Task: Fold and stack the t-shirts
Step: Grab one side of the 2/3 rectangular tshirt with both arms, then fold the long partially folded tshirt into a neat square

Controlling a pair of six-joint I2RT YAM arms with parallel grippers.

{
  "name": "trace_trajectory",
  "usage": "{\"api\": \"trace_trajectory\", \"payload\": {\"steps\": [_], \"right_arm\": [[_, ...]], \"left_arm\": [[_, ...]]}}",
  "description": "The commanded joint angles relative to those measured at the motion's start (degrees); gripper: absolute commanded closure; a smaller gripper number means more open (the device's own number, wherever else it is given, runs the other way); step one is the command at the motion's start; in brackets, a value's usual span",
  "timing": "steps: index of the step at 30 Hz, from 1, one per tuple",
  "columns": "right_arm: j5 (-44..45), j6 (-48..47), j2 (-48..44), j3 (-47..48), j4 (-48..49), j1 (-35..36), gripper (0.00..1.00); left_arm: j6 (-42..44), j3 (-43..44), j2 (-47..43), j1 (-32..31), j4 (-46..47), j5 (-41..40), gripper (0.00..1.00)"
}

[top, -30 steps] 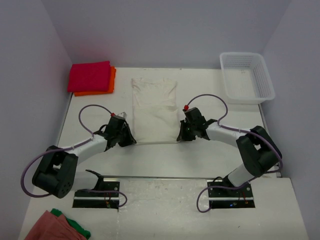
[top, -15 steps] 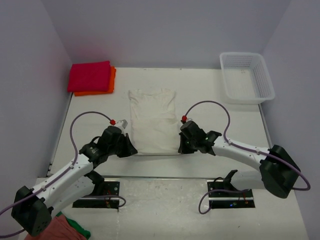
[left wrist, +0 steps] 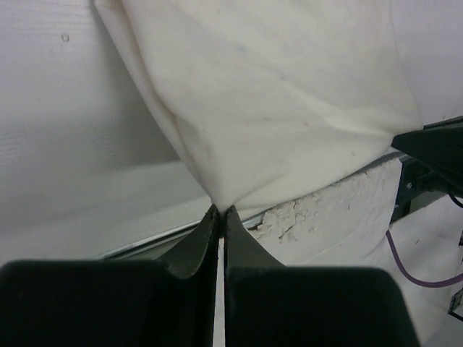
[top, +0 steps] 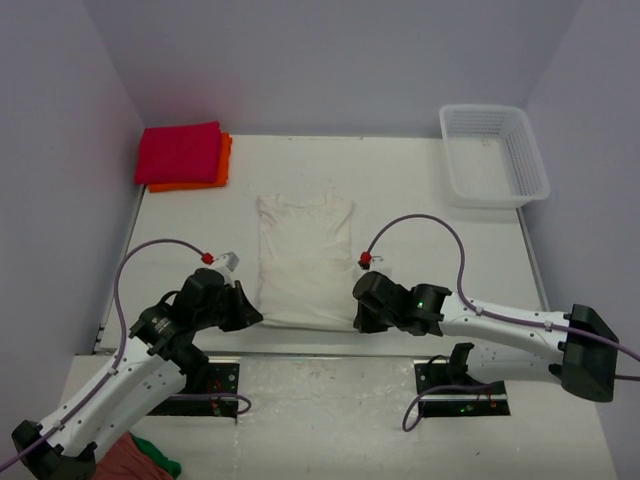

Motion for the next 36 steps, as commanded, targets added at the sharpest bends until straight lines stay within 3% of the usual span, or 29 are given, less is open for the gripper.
{"api": "trace_trajectory", "payload": {"steps": [1,8,12,17,20,25,36], "right_arm": [[6.06,4.26,-2.06,2.04,-6.70,2.18,1.00],[10.19,5.06,-2.15,3.88,-9.42,4.82,1.00],[13.70,1.46,0.04,9.41,-11.88,3.78,1.00],[12.31,-10.22,7.50,21.36,-11.63,-6.14,1.00],[8.63,-17.60,11.28,27.43,-9.35,-12.91,1.00],[3.87,-25.69,23.15,37.89,-7.94,-22.92,1.00],[-4.31,-32.74,42.58,59.32,-9.95,-32.70,1.00]], "left_arm": [[-0.55,2.33,-1.48,-0.06,-3.95,-0.32,1.00],[-0.02,6.19,-1.66,-0.06,-5.89,-4.62,1.00],[1.64,12.07,5.27,0.02,-2.92,-9.90,1.00],[5.33,23.67,22.81,0.37,4.12,-16.49,1.00],[11.12,28.95,31.35,8.60,9.39,-12.90,1.00],[14.30,34.93,44.36,15.75,15.72,-10.08,1.00],[16.86,49.60,63.02,21.81,21.10,-8.59,1.00]]}}
